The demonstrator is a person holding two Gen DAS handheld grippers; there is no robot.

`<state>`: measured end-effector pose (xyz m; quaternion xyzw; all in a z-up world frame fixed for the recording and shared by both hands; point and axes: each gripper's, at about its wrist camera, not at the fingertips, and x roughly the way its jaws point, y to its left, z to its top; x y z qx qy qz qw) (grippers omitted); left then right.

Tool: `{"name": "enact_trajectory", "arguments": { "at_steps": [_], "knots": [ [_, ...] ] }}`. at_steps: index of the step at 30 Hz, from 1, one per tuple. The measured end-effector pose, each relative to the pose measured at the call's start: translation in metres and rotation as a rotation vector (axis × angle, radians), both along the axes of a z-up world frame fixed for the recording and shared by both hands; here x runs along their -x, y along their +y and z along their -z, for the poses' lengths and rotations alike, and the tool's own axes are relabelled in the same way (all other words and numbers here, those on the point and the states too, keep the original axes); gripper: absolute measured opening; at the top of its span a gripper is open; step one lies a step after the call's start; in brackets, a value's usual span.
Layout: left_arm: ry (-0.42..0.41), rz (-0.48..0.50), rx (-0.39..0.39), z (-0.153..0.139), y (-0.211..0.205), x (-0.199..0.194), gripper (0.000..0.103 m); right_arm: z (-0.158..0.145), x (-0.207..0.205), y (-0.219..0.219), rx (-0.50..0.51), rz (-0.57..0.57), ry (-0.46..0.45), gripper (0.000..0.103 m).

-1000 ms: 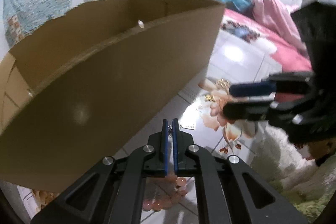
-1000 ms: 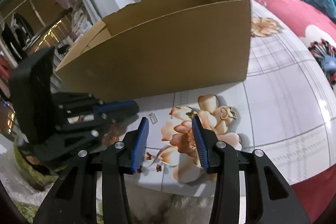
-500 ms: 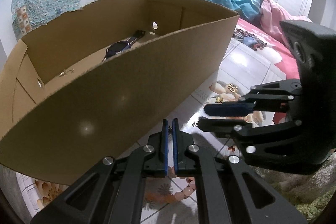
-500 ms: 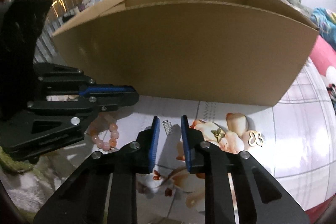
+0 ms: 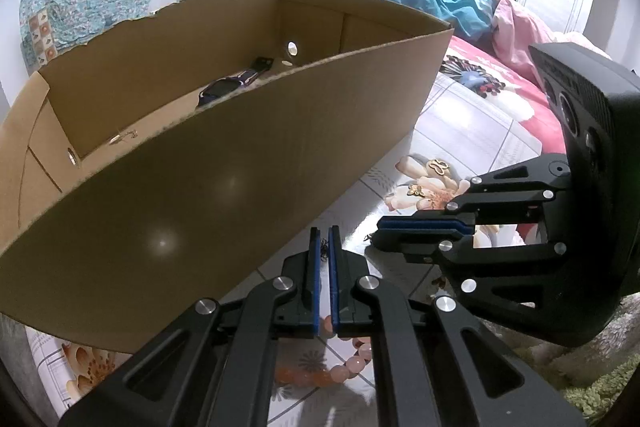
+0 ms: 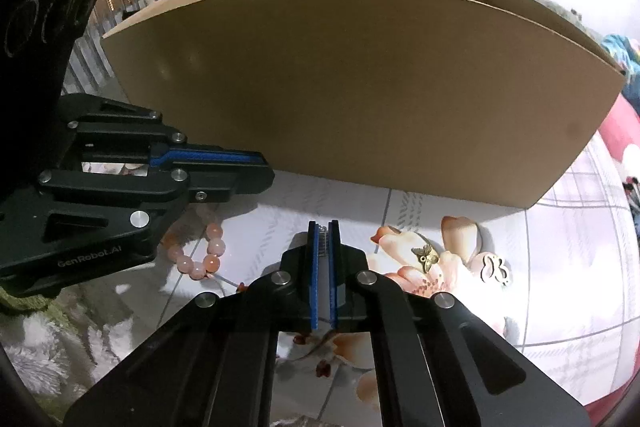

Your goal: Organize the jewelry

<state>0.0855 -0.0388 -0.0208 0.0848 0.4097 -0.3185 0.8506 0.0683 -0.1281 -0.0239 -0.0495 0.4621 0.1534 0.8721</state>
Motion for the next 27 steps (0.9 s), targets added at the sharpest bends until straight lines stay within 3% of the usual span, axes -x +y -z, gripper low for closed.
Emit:
{"name": "enact_trajectory", "arguments": {
  "at_steps": [14, 19, 27],
  "knots": [
    [-0.008, -0.007, -0.003, -0.003, 0.002, 0.006, 0.003, -0.012, 0.016, -0.039, -0.052, 0.03, 0.002, 0.0],
    [-0.009, -0.012, -0.006, -0.003, 0.004, 0.005, 0.003, -0.013, 0.021, -0.04, -0.072, 0.046, 0.036, 0.015],
    [-0.007, -0.023, 0.001, -0.003, 0.009, 0.003, 0.003, -0.008, 0.026, -0.034, -0.051, 0.077, 0.055, 0.02]
  ]
}}
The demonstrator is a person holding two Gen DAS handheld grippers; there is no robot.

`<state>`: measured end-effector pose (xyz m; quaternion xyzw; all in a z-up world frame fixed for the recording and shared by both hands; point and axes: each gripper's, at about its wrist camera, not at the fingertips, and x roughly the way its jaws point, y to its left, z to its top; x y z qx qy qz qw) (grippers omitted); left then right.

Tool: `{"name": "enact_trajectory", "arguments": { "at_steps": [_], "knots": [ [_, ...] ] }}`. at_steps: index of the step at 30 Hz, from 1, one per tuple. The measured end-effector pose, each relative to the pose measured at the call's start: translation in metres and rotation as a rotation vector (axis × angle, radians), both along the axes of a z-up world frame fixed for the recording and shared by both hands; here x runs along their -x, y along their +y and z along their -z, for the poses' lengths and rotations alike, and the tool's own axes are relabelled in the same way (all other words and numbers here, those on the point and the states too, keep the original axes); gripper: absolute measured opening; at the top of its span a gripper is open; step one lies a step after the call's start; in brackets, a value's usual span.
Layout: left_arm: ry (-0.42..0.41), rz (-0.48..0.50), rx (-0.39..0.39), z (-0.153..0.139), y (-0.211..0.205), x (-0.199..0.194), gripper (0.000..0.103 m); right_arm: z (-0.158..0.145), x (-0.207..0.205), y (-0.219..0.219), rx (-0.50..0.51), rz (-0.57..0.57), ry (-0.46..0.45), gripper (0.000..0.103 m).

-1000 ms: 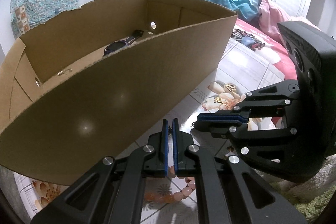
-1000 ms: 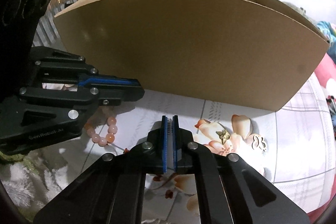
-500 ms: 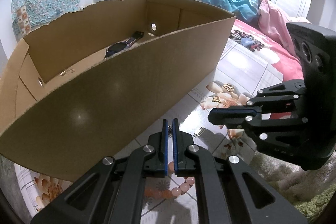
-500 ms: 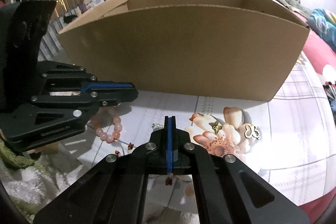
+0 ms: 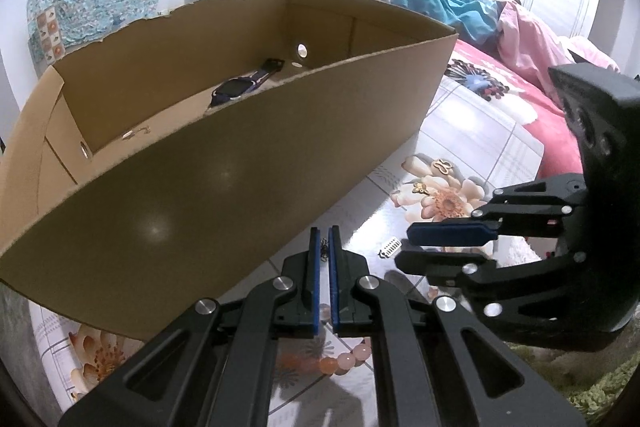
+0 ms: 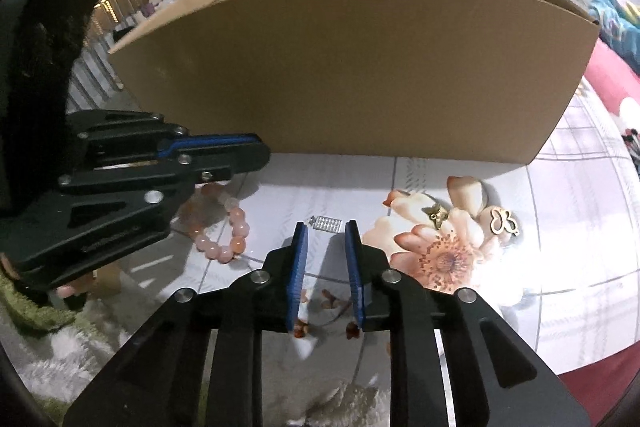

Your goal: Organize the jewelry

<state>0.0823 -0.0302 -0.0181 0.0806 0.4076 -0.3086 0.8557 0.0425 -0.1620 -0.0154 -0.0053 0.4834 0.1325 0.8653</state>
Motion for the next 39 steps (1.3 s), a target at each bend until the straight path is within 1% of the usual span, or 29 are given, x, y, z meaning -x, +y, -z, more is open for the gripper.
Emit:
{"name": "enact_trajectory", "arguments": {
  "at_steps": [2, 11, 15, 18, 20, 22, 27, 30, 34, 36, 39],
  "knots": [
    [0.001, 0.0, 0.0, 0.0, 0.0, 0.0, 0.003, -0.002, 0.0, 0.002, 0.005, 0.006, -0.007, 0.021],
    [0.01, -0.007, 0.005, 0.002, 0.002, -0.002, 0.003, 0.0, 0.013, 0.012, 0.096, 0.026, -0.065, 0.022],
    [0.011, -0.006, 0.005, 0.003, 0.004, -0.001, 0.003, 0.001, 0.016, 0.007, 0.109, 0.036, -0.077, 0.019],
    [0.012, -0.006, 0.005, 0.003, 0.004, -0.002, 0.003, 0.0, 0.017, 0.007, 0.11, 0.042, -0.083, 0.013],
    [0.011, -0.005, 0.004, 0.003, 0.004, -0.002, 0.003, 0.0, 0.019, 0.001, 0.094, 0.046, -0.084, 0.012],
    [0.01, -0.006, 0.004, 0.003, 0.004, -0.001, 0.003, 0.003, 0.013, 0.01, 0.096, 0.041, -0.088, 0.012],
    [0.01, -0.006, 0.001, 0.003, 0.003, -0.001, 0.003, 0.003, 0.008, 0.005, 0.078, 0.042, -0.087, 0.012],
    [0.005, 0.0, 0.001, 0.002, 0.004, 0.001, 0.003, -0.001, 0.006, 0.003, 0.072, 0.041, -0.097, 0.012],
    [-0.003, 0.019, 0.006, -0.006, 0.003, 0.007, 0.003, -0.012, 0.011, -0.005, 0.059, 0.036, -0.141, 0.012],
    [0.001, 0.029, 0.017, -0.013, 0.003, 0.01, 0.003, -0.021, 0.019, -0.009, 0.052, 0.033, -0.169, 0.012],
    [-0.009, 0.052, 0.049, -0.032, 0.002, 0.016, 0.003, -0.039, 0.025, -0.017, 0.04, 0.024, -0.213, 0.012]
  ]
}}
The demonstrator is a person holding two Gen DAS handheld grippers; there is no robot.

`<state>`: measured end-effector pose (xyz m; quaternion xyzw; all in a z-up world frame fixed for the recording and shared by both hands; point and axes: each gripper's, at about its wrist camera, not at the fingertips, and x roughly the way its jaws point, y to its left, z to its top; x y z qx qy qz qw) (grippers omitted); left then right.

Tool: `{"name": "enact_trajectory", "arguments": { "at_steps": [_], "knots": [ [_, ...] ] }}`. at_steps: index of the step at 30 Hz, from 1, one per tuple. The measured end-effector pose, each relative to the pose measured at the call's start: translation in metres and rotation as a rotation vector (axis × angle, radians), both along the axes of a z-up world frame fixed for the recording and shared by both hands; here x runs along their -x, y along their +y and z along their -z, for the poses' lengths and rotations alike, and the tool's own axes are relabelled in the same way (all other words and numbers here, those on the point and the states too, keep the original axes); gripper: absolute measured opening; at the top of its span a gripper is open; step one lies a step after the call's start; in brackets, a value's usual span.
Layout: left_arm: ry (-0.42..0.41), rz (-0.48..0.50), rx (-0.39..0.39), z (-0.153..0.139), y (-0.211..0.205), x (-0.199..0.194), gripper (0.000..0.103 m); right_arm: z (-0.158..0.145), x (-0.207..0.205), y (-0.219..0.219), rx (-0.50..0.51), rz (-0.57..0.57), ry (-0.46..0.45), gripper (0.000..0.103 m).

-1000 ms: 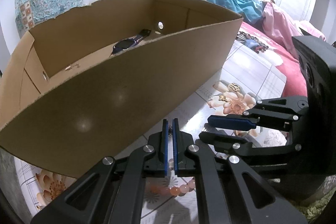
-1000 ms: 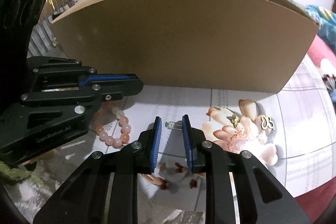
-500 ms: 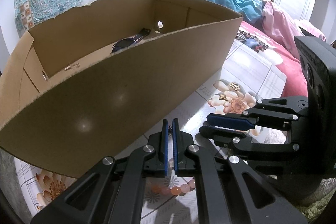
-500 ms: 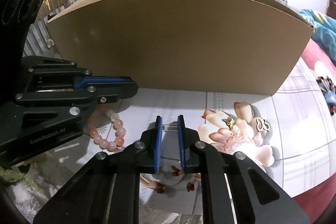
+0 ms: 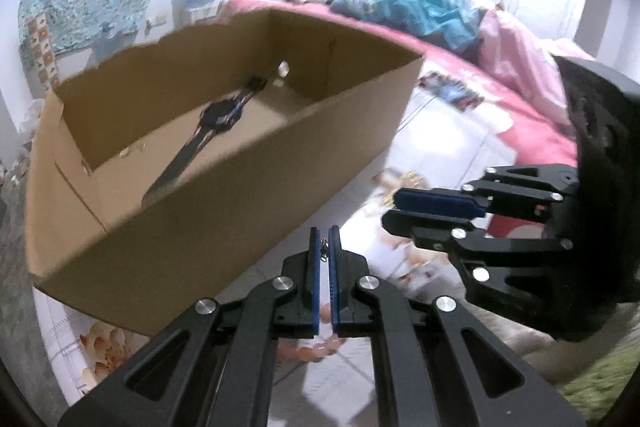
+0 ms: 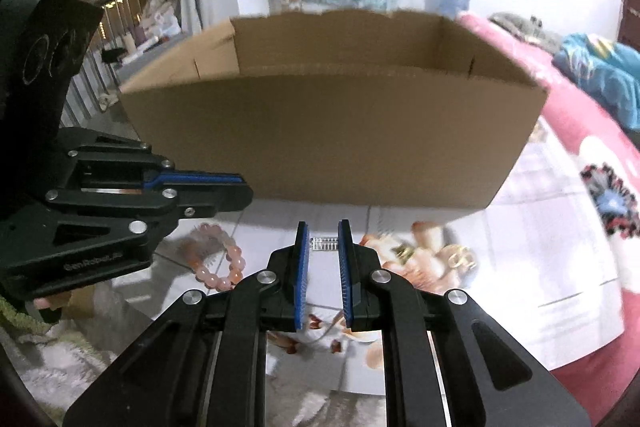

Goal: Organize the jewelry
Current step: 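Carry the silver charm in the left tool over the box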

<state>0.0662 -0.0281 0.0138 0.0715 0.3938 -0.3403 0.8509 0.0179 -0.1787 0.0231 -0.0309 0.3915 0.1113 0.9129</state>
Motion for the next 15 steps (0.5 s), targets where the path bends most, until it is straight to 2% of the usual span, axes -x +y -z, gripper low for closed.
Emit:
{"name": "enact_trajectory", "arguments": {
  "at_steps": [5, 9, 11, 15],
  "knots": [
    [-0.029, 0.073, 0.133, -0.05, 0.0, 0.006, 0.003, -0.039, 0.005, -0.018, -0.06, -0.017, -0.088, 0.012],
    [-0.054, 0.076, 0.177, -0.077, 0.003, -0.005, 0.003, -0.061, -0.002, -0.03, -0.11, -0.012, -0.146, 0.012],
    [-0.043, 0.06, 0.183, -0.081, 0.003, -0.017, 0.003, -0.063, -0.013, -0.036, -0.146, -0.009, -0.142, 0.012],
    [-0.006, 0.021, 0.115, -0.074, -0.002, -0.052, 0.003, -0.059, -0.041, -0.043, -0.178, -0.015, -0.101, 0.012]
  ]
}}
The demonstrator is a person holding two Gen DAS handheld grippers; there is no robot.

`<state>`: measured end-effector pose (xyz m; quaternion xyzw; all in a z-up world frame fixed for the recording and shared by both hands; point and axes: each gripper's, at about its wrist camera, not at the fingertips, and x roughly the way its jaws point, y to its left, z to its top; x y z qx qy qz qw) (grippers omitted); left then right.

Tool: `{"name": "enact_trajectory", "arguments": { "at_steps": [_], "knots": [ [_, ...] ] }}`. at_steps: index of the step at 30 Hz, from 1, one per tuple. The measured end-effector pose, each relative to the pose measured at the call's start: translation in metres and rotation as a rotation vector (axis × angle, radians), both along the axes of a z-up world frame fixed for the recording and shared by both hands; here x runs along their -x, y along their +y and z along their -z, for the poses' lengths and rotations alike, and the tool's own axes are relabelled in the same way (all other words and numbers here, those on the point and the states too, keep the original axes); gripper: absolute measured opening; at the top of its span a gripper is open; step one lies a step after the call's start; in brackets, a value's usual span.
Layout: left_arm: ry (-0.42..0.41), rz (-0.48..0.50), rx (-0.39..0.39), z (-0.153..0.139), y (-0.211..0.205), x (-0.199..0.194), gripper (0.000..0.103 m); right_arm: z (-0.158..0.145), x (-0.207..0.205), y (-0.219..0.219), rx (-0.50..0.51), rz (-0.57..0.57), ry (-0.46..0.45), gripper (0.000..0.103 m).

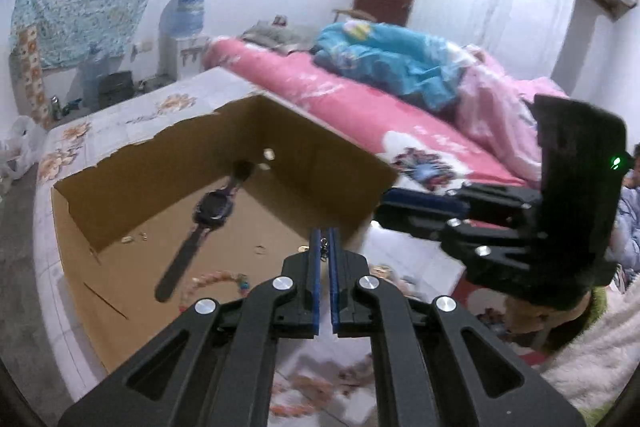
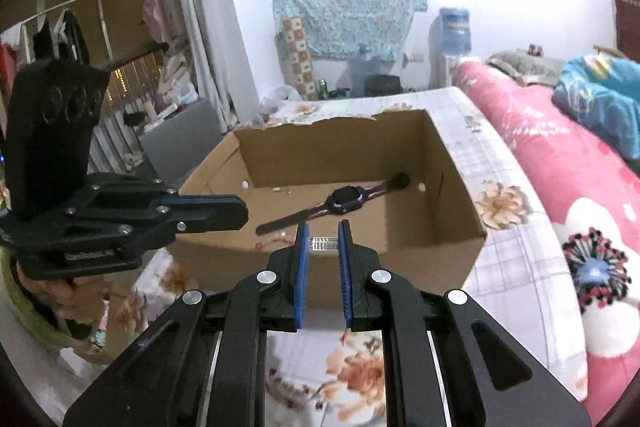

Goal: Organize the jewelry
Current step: 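Carry the silver charm in the left tool over the box, then open the left tool to drop the silver charm into the box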

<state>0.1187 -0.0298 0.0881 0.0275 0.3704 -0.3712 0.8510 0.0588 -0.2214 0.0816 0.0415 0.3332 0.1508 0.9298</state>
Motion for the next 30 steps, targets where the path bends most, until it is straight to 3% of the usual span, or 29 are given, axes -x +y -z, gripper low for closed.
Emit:
{"name": "enact_trajectory", "arguments": {
  "at_steps": [3, 10, 13, 17, 21, 27, 30],
  "knots": [
    [0.064, -0.023, -0.048, 0.01, -0.006, -0.036, 0.003, 0.003, -0.034, -0.001, 0.012, -0.017, 0.03, 0.012],
    [0.103, -0.035, -0.149, 0.021, -0.034, -0.091, 0.004, 0.009, -0.089, -0.011, 0.073, -0.033, 0.079, 0.014],
    [0.125, -0.055, -0.175, 0.027, -0.039, -0.105, 0.005, 0.006, -0.096, -0.025, 0.041, -0.02, 0.069, 0.023],
    [0.17, -0.087, -0.127, 0.031, -0.033, -0.115, 0.018, -0.002, -0.092, -0.049, -0.05, 0.0, 0.047, 0.024],
    [0.157, -0.119, -0.09, 0.024, -0.023, -0.114, 0.019, -0.012, -0.081, -0.072, -0.107, 0.045, 0.021, 0.024],
    [0.117, -0.153, -0.036, 0.005, -0.005, -0.101, 0.019, -0.021, -0.069, -0.085, -0.111, 0.098, -0.001, 0.026],
    [0.093, -0.182, -0.006, -0.006, 0.012, -0.086, 0.032, -0.013, -0.069, -0.088, -0.116, 0.122, 0.046, 0.028]
  ]
}}
